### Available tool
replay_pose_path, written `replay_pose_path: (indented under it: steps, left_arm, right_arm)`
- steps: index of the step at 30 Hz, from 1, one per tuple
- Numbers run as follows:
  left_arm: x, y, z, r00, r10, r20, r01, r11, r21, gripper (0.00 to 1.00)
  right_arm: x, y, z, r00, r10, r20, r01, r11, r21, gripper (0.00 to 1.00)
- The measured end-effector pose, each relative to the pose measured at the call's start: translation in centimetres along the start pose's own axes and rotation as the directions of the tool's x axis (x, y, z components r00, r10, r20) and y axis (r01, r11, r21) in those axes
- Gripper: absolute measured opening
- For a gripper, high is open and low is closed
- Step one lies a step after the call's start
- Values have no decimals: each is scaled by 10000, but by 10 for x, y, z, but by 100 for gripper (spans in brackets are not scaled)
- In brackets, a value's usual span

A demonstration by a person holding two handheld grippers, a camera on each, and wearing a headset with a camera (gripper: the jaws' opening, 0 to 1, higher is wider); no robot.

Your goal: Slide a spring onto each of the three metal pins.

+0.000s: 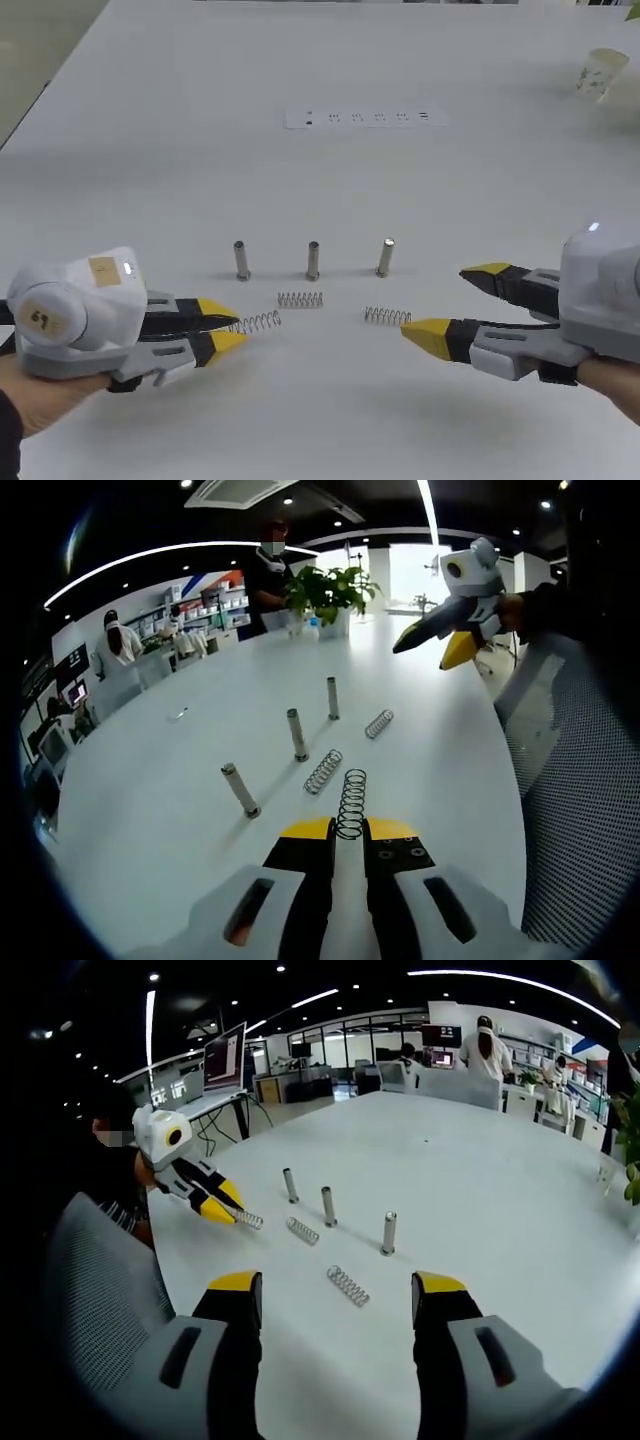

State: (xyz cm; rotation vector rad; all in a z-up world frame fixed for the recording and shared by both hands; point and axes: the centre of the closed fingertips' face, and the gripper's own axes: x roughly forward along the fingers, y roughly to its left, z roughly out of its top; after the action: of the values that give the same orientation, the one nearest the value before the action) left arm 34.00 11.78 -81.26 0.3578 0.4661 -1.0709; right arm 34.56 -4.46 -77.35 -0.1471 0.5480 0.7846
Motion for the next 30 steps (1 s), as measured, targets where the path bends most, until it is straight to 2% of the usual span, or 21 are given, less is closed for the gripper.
replay_pose_path:
  steps: [8,12,18,19,23,30]
  left_arm:
    - [4,-21,34,9969,-611,494,577,9961,667,7]
    - [5,-27,44,9949,-777,640,720,9936,868,7]
    - [6,-35,51,9921,-1020,732,933,9891,1141,7]
    - [6,-36,53,9912,-1075,769,980,9881,1182,7]
    - [6,-41,58,9895,-1185,824,1065,9848,1369,7]
    - [6,-49,68,9862,-1371,932,1208,9794,1617,7]
  right_arm:
    - [2,11,2,9987,503,-21,-504,9982,-316,60]
    - [3,17,5,9969,783,-67,-786,9955,-534,59]
    - [9,33,9,9889,1464,-237,-1481,9834,-1048,55]
    - [11,39,11,9851,1697,-280,-1718,9782,-1167,54]
    - [14,48,15,9775,2092,-277,-2111,9688,-1298,51]
    - [14,61,11,9624,2627,-688,-2708,9481,-1669,46]
